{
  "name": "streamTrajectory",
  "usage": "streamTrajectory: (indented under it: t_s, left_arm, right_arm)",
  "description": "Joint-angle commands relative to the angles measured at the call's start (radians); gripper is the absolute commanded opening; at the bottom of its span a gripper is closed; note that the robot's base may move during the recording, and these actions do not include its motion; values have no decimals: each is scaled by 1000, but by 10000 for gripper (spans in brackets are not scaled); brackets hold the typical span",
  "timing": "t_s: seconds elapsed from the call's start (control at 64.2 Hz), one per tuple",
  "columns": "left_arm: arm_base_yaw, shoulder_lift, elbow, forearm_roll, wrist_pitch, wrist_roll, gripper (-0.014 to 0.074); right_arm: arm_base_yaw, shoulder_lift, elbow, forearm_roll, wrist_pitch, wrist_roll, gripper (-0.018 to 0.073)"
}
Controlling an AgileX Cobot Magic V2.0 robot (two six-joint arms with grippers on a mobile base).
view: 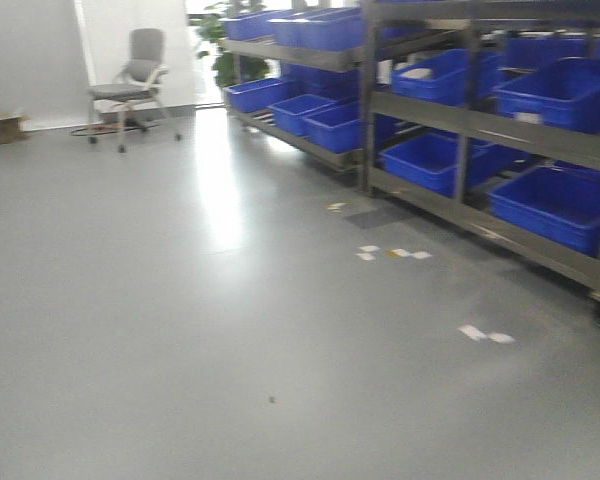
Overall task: Place yellow foam block on left shelf second layer
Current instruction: 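Drive the base down the aisle toward the bin shelf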
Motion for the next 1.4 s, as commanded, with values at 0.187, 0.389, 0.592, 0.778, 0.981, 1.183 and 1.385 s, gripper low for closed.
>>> streamTrajectory:
  t_s: [0.187,0.389,0.592,0.778,0.981,1.183,1.385]
  left_arm:
    - [59,8,26,-2,-82,-4,136]
    - [91,8,26,-2,-88,-4,136]
    - [92,8,26,-2,-88,-4,136]
    - [92,8,26,-2,-88,-4,136]
    - [92,8,26,-2,-88,-4,136]
    - [92,8,26,-2,-88,-4,136]
    - [92,8,26,-2,-88,-4,136]
  right_arm:
    - [53,35,37,-36,-105,-5,277]
    - [59,58,121,-36,-104,-5,277]
    - [59,58,209,-36,-163,-5,277]
    - [59,58,251,-36,-171,-5,277]
    - [59,58,267,-36,-169,-5,277]
    - [59,58,267,-36,-169,-5,277]
    - [58,58,267,-36,-169,-5,277]
